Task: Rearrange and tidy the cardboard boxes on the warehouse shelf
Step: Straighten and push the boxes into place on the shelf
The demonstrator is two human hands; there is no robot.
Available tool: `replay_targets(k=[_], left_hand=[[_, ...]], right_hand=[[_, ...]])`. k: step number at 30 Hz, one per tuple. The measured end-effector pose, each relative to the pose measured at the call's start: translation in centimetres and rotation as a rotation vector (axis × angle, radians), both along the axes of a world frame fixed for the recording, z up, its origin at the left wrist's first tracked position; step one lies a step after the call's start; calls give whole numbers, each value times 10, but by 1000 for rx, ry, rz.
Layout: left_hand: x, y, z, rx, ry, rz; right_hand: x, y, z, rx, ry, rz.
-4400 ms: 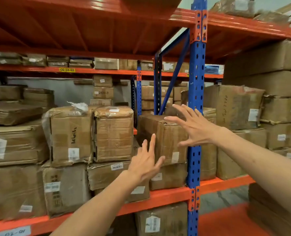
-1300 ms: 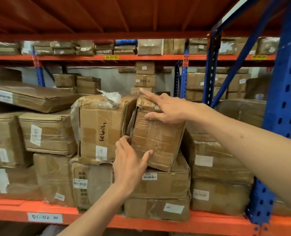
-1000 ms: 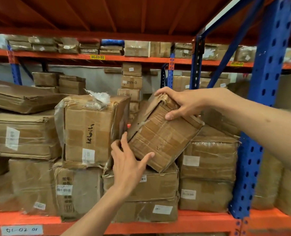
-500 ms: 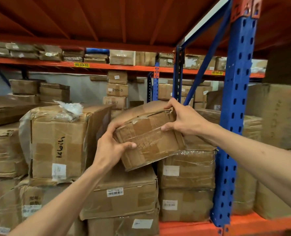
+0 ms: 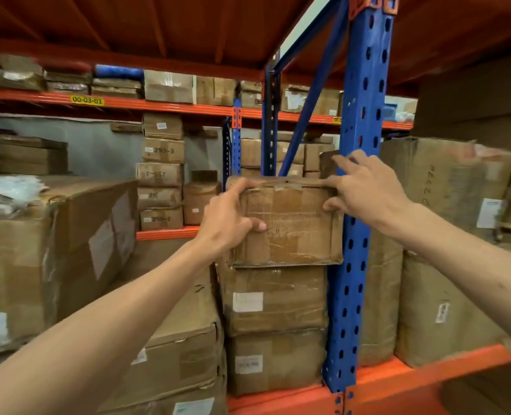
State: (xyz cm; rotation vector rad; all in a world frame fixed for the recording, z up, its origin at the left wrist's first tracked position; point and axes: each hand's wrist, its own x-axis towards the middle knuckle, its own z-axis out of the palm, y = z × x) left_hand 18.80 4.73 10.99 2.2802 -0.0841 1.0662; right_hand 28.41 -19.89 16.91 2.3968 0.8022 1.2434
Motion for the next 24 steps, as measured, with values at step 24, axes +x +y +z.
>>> replay_targets(k=[24], left_hand=[[-102, 55, -60, 97, 150, 179]], right_hand=[[-102, 134, 22, 99, 573, 522]])
